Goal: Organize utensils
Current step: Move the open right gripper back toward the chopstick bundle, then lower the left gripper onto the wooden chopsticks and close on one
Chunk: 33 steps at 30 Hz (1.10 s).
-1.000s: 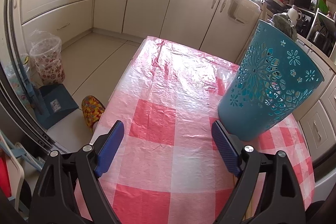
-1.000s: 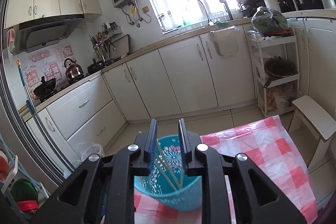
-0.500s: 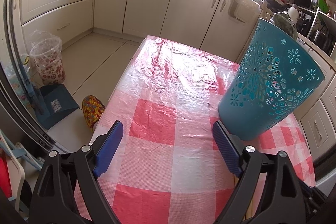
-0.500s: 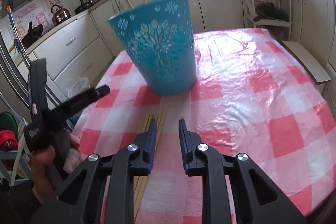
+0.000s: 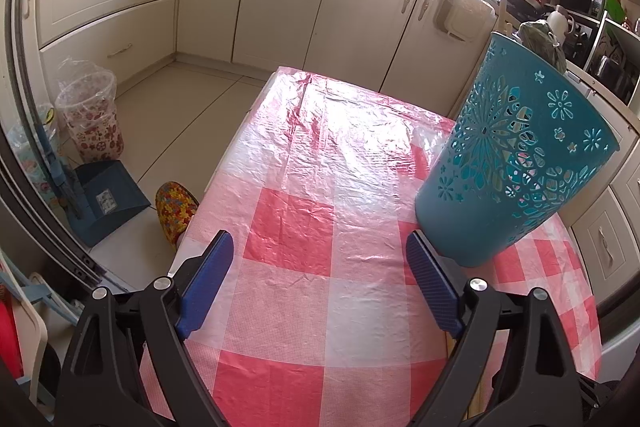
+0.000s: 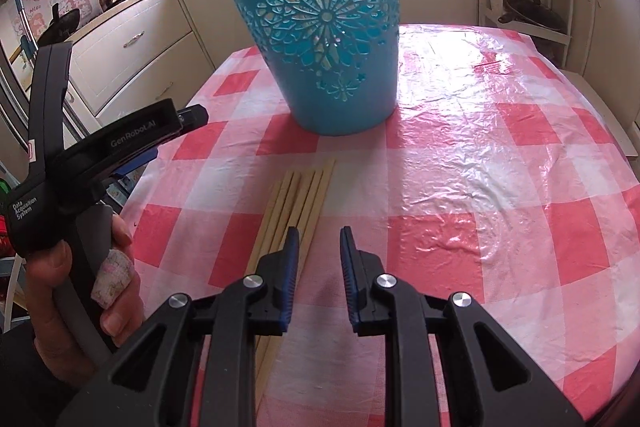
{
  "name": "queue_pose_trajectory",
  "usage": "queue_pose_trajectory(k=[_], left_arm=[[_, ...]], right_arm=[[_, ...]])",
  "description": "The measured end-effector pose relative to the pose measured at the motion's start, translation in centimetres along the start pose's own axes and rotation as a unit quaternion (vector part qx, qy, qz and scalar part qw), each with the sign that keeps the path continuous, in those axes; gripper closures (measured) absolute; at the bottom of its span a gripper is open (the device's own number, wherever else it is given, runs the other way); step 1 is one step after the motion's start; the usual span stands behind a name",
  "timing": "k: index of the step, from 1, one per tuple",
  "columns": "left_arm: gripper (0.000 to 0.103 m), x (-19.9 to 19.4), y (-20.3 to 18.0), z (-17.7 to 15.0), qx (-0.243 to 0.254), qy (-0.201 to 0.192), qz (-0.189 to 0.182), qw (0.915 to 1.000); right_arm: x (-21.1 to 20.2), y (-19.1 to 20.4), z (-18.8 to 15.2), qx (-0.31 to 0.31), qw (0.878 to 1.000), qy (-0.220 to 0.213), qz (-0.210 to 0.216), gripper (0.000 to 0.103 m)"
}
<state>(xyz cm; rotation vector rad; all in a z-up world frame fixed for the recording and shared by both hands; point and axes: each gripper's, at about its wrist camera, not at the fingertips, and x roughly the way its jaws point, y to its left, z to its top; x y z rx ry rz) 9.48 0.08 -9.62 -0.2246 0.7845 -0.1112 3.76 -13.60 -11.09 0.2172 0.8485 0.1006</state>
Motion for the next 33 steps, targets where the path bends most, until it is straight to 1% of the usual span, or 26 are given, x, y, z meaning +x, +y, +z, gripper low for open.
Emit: queue_pose_trajectory(k=[5, 10, 15, 18, 20, 22, 25, 29, 33], left_arm=[[0.019, 0.0, 0.0, 0.0, -0.001, 0.0, 0.0, 1.0], [0.019, 0.0, 0.0, 0.0, 0.0, 0.0, 0.0, 1.0], [0.019, 0.0, 0.0, 0.0, 0.0, 0.0, 0.0, 1.0], [0.019, 0.0, 0.1, 0.0, 0.0, 0.0, -0.001, 1.0], [0.019, 0.0, 0.0, 0.0, -0.001, 0.0, -0.001, 1.0], [0.019, 0.1, -0.1, 0.0, -0.002, 0.001, -0.001, 1.0], [0.018, 0.2, -0.2, 0.0, -0.002, 0.001, -0.002, 1.0], [0.018, 0.3, -0.4, -0.1, 0.004, 0.002, 0.002, 1.0], [0.018, -0.7, -1.7, -0.9, 0.036, 0.023, -0.01, 0.999]], right_arm=[[1.0, 0.5, 0.3, -0.009, 1.0, 0.016, -0.02, 0.082], [1.3, 0.4, 1.0, -0.007, 0.999, 0.018, -0.033, 0.082], [2.0, 1.0, 1.3, -0.031, 0.998, 0.025, -0.052, 0.082], [2.0, 1.2, 1.3, -0.049, 0.997, 0.029, -0.056, 0.083], [1.8, 1.0, 1.2, -0.061, 0.996, 0.035, -0.053, 0.086], [1.3, 0.5, 0.9, -0.073, 0.995, 0.043, -0.053, 0.092], [0.2, -0.8, 0.1, -0.075, 0.995, 0.051, -0.052, 0.092], [-0.5, -2.4, -0.3, -0.045, 0.998, 0.046, -0.021, 0.092], [-0.4, -2.9, -0.1, -0.026, 0.999, 0.04, -0.014, 0.092]])
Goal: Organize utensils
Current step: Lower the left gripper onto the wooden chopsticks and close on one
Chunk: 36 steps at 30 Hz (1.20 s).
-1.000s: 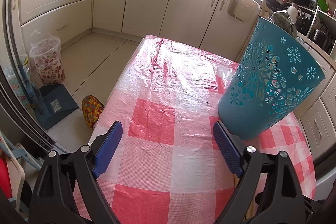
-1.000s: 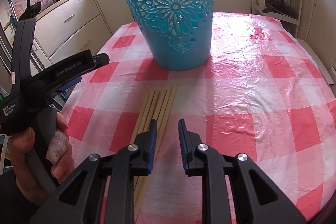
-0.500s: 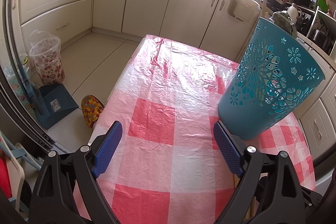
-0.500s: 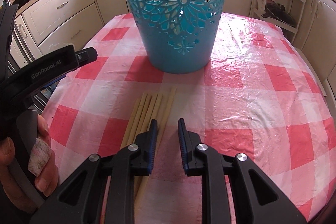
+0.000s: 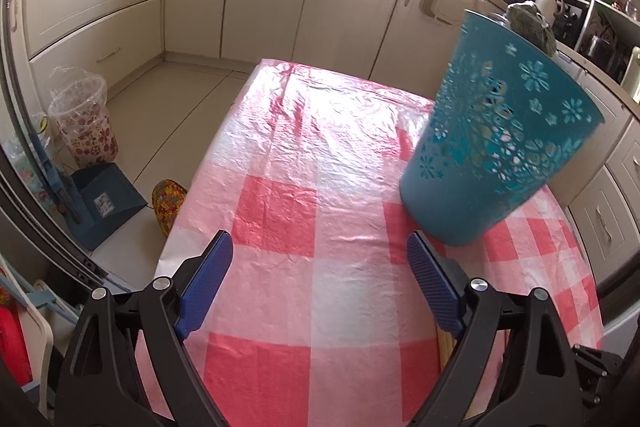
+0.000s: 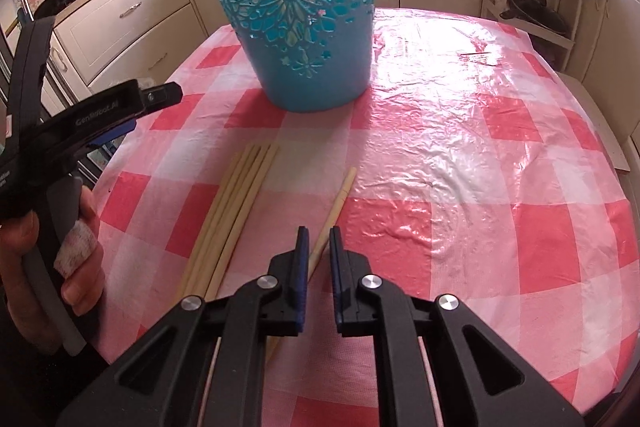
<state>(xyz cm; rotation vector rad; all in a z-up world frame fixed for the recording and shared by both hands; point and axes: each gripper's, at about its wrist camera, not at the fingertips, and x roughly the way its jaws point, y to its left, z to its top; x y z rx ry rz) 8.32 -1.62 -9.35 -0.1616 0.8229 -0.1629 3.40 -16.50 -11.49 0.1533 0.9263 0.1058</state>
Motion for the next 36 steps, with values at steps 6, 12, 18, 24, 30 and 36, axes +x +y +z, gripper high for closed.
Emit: queue_pose_trajectory(k=[6, 12, 18, 24, 30, 36], left_arm=[[0.018, -1.3, -3.0, -2.7, 0.07, 0.039, -0.009, 0.9967], [0.019, -0.5, -4.2, -4.2, 0.107, 0.085, 0.006, 0.9906], [0.019, -0.5, -5.0, -4.7, 0.132, 0.09, 0.016, 0.987], [0.019, -0.9, -5.1, -4.7, 0.124, 0.092, -0.005, 0.988], [0.019, -0.7, -5.8, -5.0, 0.143, 0.097, 0.016, 0.9848], [0.019, -0.5, -5.8, -5.1, 0.152, 0.098, 0.03, 0.983]], right_arm=[[-0.1, -0.9, 0.0, 0.024, 0.999, -0.007, 0.02, 0.092], [-0.2, -1.1, 0.0, 0.032, 0.999, -0.01, 0.029, 0.092], [-0.2, -1.3, -0.1, 0.035, 0.999, -0.01, 0.035, 0.091], [-0.2, -1.4, 0.0, 0.038, 0.999, -0.009, 0.038, 0.09], [-0.2, -1.4, -0.1, 0.038, 0.998, -0.009, 0.039, 0.09], [-0.2, -1.4, -0.1, 0.036, 0.999, -0.009, 0.038, 0.09]])
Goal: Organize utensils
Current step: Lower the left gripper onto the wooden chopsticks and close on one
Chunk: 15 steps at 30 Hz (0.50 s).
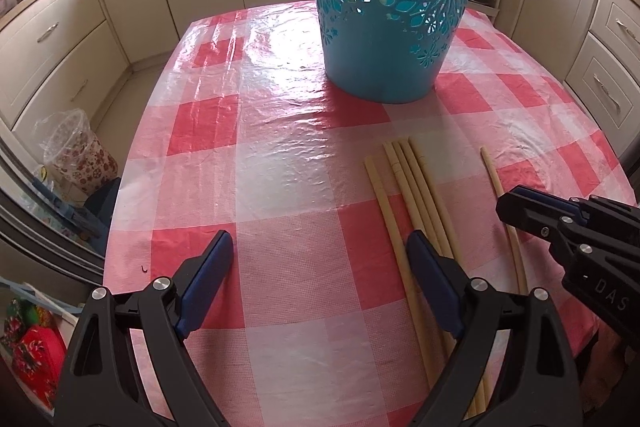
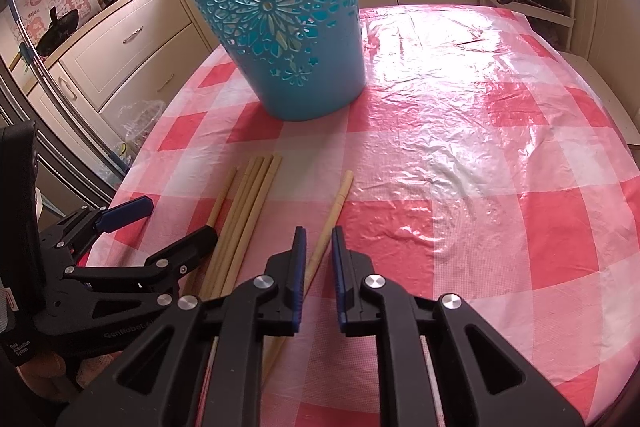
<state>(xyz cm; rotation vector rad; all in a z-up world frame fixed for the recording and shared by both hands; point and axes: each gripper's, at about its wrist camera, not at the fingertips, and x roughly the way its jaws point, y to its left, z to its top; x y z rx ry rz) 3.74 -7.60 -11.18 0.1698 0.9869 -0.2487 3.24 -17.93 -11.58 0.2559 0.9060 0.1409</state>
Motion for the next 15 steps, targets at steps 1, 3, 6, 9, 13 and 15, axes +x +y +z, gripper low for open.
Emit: queue_pose_trajectory(k=[1, 3, 6, 9, 13, 15], left_arm=[[0.019, 0.0, 0.0, 0.1, 0.001, 0.0, -0.001, 1.0], [0.028, 0.0, -0.2, 0.2, 0.009, -0.003, -0.005, 0.9999], [0.044, -0.1, -0.6, 0.6, 0.033, -0.005, -0.025, 0.9991], [0.051, 0.0, -0.8, 1.1, 0.066, 0.002, -0.047, 0.9967], [0.064, 0.5, -0.3, 2.2, 0.094, 0.018, -0.066, 0.9933], [0.083, 0.8, 0.2, 2.8, 0.096, 0.024, -0.068, 0.9927]], right_arm=[[0.0, 0.0, 0.0, 0.0, 1.0, 0.0, 0.0, 0.09], [0.0, 0.0, 0.0, 0.0, 1.0, 0.0, 0.0, 0.09], [0.0, 0.0, 0.0, 0.0, 1.0, -0.001, 0.0, 0.09], [0.0, 0.0, 0.1, 0.0, 1.0, -0.001, 0.001, 0.09], [0.0, -0.1, 0.2, 0.001, 1.0, -0.002, 0.001, 0.09], [0.0, -0.1, 0.2, 0.001, 1.0, -0.002, 0.002, 0.09]])
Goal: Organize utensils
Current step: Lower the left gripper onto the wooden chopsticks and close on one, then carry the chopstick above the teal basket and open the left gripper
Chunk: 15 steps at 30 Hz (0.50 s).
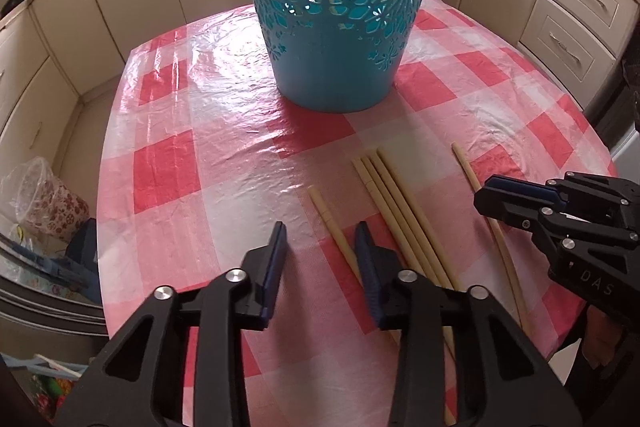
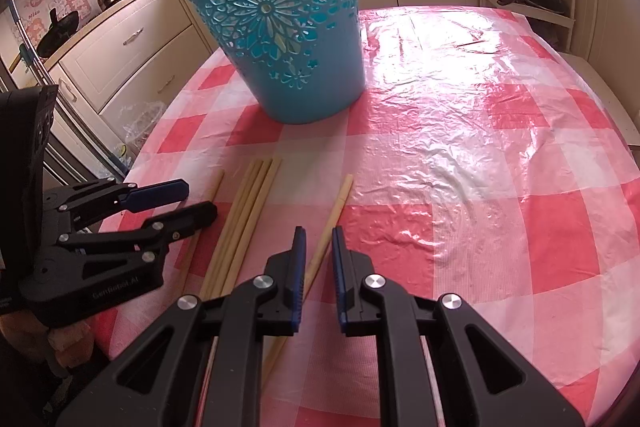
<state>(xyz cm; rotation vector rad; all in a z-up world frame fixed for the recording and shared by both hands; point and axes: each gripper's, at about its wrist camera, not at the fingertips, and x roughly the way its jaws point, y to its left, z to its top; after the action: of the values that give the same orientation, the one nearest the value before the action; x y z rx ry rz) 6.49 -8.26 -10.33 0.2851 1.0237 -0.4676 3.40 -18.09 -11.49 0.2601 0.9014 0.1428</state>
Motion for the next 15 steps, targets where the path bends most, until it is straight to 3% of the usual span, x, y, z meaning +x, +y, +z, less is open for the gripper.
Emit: queue_pose_trajectory(k=[2, 5, 10, 15], left_arm=[[0.092, 0.3, 0.5, 0.5, 0.008, 0.004, 0.001, 1.0], [0.098, 0.6, 1.1, 0.8, 0.027, 0.002, 0.002, 0.9996], [0.098, 0.6, 1.5, 0.8, 0.065, 0.003, -0.017, 0.9977], [0.098, 0.4, 1.9, 0.7, 0.058, 0.018, 0.017, 0.998]], right_arm=[[0.0, 0.0, 0.1, 0.0, 1.0, 0.0, 0.0, 0.089], [0.0, -0.1, 0.1, 0.0, 1.0, -0.001, 0.0, 0.089], [0.1, -0.1, 0.1, 0.0, 1.0, -0.001, 0.0, 0.089], [0.1, 0.1, 0.3, -0.003, 1.0, -0.001, 0.003, 0.084]])
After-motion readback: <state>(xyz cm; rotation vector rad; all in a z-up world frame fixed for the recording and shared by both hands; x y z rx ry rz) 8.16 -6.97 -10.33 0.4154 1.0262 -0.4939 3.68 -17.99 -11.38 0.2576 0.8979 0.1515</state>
